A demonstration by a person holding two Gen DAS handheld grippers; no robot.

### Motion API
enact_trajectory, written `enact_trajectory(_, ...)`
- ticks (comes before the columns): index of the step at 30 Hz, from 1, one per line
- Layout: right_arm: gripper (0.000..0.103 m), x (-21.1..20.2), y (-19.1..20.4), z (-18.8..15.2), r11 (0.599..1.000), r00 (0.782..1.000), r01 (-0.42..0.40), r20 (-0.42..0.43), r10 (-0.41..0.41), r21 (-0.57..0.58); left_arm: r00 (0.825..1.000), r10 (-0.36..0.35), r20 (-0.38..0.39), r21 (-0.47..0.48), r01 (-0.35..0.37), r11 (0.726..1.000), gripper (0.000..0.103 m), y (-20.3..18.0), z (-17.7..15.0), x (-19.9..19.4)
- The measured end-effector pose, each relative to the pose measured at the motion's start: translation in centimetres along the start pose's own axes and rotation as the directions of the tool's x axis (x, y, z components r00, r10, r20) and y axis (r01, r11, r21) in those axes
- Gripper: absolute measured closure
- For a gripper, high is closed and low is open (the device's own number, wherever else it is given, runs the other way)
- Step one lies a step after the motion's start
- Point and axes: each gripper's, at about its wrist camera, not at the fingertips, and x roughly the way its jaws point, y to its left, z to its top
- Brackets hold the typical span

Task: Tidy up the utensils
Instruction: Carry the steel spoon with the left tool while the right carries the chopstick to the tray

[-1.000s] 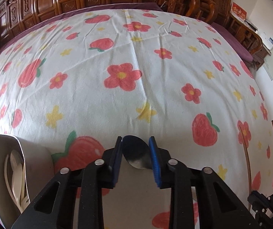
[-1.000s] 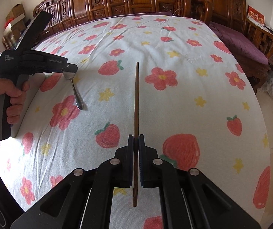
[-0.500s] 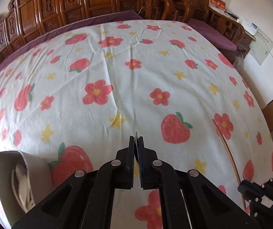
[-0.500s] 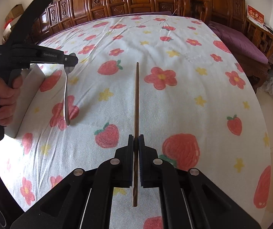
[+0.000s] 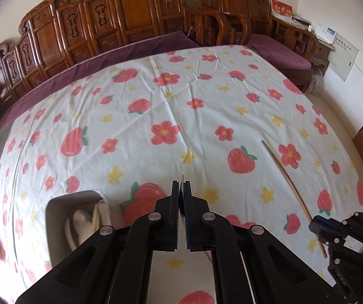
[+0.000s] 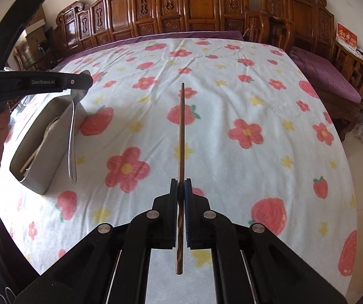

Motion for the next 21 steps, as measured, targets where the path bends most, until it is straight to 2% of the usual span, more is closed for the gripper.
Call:
enact_trajectory(10, 0.097, -0.5, 7.5, 2.5, 0.995, 0.998, -0.051, 0.023, 0.054, -0.09, 0.997, 0.068, 0.042, -0.047, -0.066, 0.997, 0.1, 7.3, -1.2, -3.9)
enact_trajectory(21, 0.097, 0.4, 15.1, 4.0, 0.979, 0.995, -0.098, 0.008, 0.101, -0.178, 0.994, 0.106, 0.005, -0.089, -0.106, 0.99, 0.1, 13.9, -4.2, -2.8)
